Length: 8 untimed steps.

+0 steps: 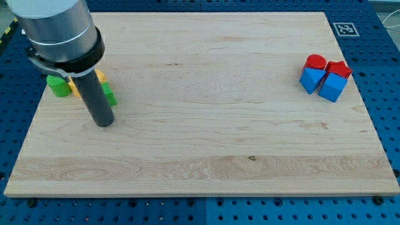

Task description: Push the yellow heart up a bit

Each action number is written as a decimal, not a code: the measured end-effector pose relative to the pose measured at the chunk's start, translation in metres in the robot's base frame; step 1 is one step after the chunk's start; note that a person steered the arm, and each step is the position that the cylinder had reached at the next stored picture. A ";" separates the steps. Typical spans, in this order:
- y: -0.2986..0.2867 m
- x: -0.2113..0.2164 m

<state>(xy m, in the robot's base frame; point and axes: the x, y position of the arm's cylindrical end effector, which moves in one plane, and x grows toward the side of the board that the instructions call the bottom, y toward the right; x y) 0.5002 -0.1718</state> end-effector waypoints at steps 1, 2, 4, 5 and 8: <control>0.000 0.000; 0.000 0.000; -0.028 0.001; -0.049 -0.008; -0.067 -0.044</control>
<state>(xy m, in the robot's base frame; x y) 0.4566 -0.2389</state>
